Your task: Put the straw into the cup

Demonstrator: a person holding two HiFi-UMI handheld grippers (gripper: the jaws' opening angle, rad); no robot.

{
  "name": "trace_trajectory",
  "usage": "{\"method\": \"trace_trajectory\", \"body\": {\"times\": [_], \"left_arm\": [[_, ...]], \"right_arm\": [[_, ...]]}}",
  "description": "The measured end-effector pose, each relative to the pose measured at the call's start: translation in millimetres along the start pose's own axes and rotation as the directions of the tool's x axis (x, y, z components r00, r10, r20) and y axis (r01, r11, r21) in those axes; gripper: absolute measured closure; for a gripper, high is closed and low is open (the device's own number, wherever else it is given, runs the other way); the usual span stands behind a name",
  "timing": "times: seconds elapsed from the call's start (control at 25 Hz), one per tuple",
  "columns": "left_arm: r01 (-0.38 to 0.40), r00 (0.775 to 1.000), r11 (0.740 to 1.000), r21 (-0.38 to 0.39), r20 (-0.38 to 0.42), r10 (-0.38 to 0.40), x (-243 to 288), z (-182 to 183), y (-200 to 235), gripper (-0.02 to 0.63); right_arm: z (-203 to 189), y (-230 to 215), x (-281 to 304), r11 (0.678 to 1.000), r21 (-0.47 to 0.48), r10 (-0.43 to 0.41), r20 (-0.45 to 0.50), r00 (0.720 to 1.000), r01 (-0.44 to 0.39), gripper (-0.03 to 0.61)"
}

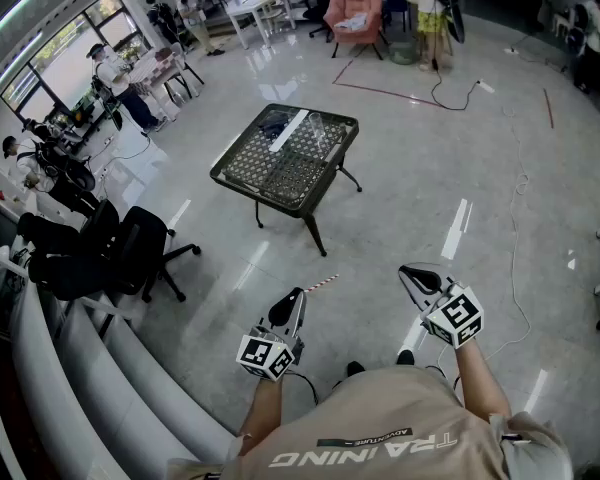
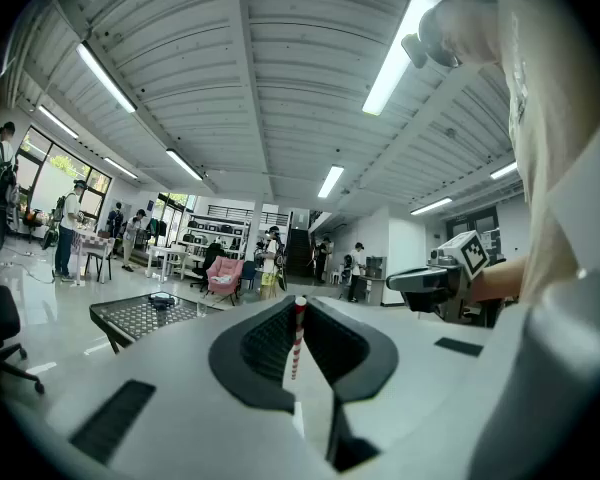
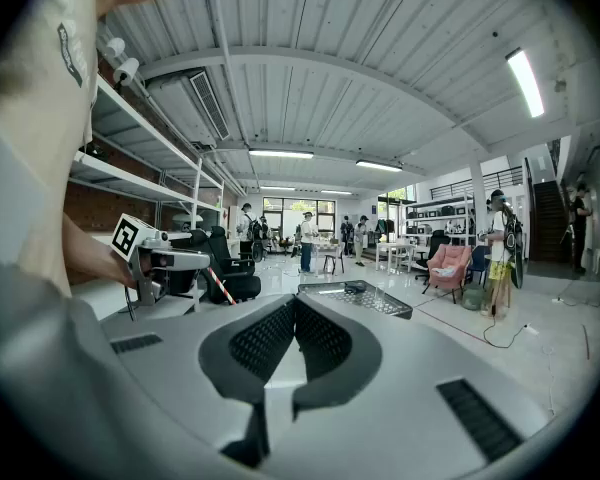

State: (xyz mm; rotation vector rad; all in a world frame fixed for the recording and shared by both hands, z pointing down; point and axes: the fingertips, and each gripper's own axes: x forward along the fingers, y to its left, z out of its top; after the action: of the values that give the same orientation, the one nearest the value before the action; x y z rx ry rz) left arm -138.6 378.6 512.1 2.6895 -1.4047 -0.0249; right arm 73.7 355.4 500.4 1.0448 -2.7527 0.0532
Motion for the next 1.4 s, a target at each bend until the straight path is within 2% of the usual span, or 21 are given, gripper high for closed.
{"method": "trace_trajectory", "body": {"times": [0.2,0.72,0.96,1.24,1.4], "left_arm": [[-0.006,1.000,1.000,0.013,-0.002,0.006,-8.1,6.6,12.1,0.578],[0.003,1.000,0.999,-0.047,0.021,-0.002,-6.7,1.3,34.0,0.578],[0.049,0.999,0.999,0.002,-0.003,-0.049,-12.2,-3.1,53.7,0.578],[0.039,0.999,0.997,-0.062,-0.030,-0.041,7.2,-11.3,76.3,0.578],[0.018,0.999,0.998,-0.063,-0.033,-0.020,24.8,-12.0,87.3,0.578]], "right_arm": [[4.7,7.6,10.0,1.000,0.003,-0.019,0.015,1.000,0.019,0.560],[9.3,14.0,28.8,0.999,0.018,-0.040,0.015,0.999,0.040,0.560],[-2.6,25.2,48.2,0.997,0.039,-0.071,0.004,0.997,0.071,0.560],[-12.7,13.4,59.3,0.992,0.089,-0.084,-0.043,0.996,0.087,0.560],[-14.4,-9.8,75.3,0.993,0.095,-0.065,-0.034,0.997,0.068,0.560]]}}
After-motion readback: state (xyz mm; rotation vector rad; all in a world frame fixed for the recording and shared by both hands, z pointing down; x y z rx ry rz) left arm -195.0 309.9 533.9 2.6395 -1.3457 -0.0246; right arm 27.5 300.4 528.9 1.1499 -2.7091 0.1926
